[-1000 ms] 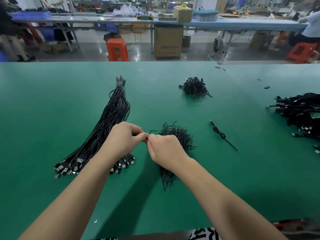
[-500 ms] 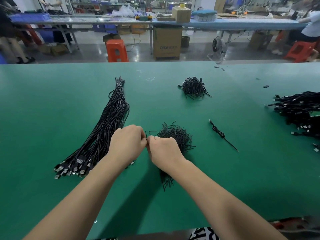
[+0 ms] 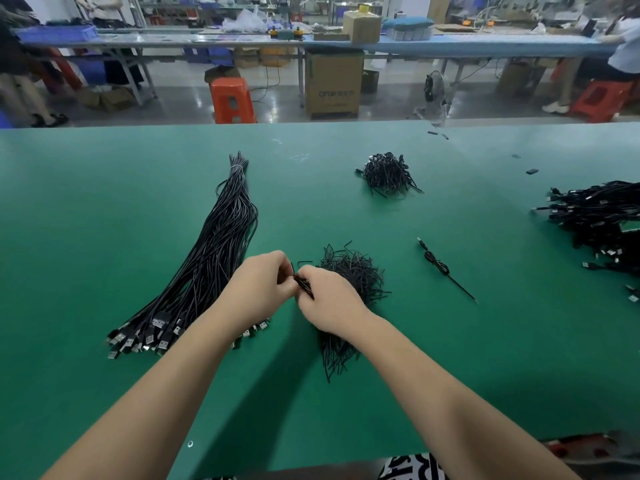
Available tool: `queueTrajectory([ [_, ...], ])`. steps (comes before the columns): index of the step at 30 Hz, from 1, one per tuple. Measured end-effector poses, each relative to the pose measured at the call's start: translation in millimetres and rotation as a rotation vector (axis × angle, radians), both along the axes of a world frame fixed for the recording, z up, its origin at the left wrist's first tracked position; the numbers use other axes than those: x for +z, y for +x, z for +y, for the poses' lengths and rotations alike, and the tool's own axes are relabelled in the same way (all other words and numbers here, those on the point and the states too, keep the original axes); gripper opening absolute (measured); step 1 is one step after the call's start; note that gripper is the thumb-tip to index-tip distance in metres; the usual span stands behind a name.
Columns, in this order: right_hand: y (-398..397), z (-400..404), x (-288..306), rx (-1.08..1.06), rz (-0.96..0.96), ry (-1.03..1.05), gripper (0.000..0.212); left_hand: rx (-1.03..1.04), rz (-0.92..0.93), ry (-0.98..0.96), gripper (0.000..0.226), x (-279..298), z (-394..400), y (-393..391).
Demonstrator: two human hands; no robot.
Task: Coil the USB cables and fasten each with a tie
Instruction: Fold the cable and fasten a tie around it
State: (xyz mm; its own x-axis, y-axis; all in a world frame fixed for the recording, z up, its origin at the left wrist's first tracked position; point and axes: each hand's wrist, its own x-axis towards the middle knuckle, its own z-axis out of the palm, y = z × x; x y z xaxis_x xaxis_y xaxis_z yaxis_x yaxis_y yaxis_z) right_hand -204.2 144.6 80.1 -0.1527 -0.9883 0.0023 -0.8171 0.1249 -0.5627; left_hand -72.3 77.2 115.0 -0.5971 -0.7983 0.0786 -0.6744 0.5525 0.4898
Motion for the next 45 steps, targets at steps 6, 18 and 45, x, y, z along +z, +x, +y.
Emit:
queueTrajectory([
  [6, -23.1, 0.5, 14.1, -0.038, -1.207, 0.204, 0.017, -0.129, 0.105, -0.152, 0.011, -1.8, 0.8, 7.9],
  [18, -13.1, 0.6, 14.9, -0.158, -1.177, 0.080, 0.023, -0.173, 0.180, -0.221, 0.005, -1.7, 6.9, 7.6],
  [45, -26.5, 0.8, 19.3, 0.023, -0.765, -0.110, 0.032, 0.097, 0.461, 0.303, 0.010, 1.3, -0.5, 14.3],
])
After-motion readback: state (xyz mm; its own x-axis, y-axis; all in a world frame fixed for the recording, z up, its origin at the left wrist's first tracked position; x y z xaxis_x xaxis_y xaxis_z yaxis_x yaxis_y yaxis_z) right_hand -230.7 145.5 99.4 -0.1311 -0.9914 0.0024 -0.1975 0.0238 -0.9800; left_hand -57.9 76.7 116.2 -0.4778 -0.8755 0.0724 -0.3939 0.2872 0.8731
